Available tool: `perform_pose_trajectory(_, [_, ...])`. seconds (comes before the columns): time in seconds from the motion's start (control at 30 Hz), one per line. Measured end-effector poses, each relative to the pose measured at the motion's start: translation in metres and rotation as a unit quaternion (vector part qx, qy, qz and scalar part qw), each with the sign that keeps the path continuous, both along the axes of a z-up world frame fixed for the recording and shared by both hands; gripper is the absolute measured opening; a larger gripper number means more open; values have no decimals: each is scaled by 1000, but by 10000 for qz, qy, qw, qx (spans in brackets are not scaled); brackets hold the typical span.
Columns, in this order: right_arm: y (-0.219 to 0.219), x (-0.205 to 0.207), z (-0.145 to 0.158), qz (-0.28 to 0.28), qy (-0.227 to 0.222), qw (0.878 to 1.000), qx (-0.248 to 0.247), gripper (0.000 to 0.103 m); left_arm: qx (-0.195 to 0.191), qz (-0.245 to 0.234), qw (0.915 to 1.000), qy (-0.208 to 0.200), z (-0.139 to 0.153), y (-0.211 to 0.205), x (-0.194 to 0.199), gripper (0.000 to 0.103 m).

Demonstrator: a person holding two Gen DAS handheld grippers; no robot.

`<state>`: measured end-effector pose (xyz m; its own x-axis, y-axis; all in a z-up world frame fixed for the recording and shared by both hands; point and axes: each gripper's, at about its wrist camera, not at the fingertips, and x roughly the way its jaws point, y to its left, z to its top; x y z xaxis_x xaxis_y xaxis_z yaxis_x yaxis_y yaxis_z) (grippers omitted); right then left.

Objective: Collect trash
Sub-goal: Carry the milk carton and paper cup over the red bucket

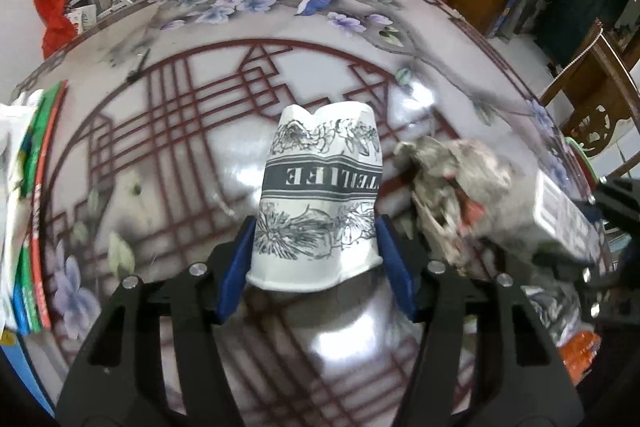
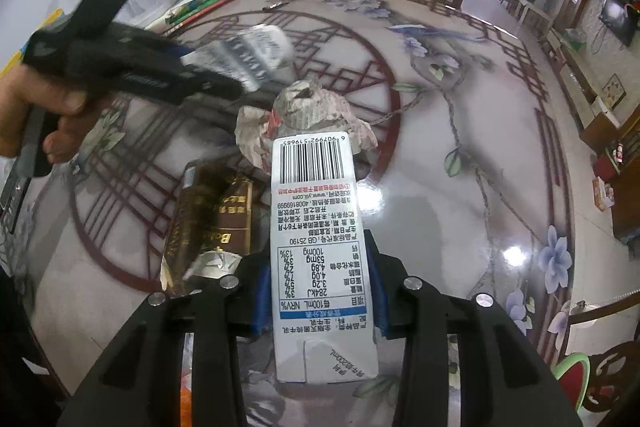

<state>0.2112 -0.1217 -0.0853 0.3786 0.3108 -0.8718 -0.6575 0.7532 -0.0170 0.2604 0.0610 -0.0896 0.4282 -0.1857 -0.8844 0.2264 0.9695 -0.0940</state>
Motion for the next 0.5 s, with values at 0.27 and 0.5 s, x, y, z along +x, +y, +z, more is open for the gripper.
perform_pose_trajectory(0.27, [-16, -7, 26, -233, -242, 9991, 242, 37, 43, -63, 9996, -264, 40, -4, -48, 57])
perform_pose_trajectory(0.5, [-39, -24, 55, -450, -494, 9967, 456, 37, -58, -222, 9984, -509, 79, -27, -79, 58])
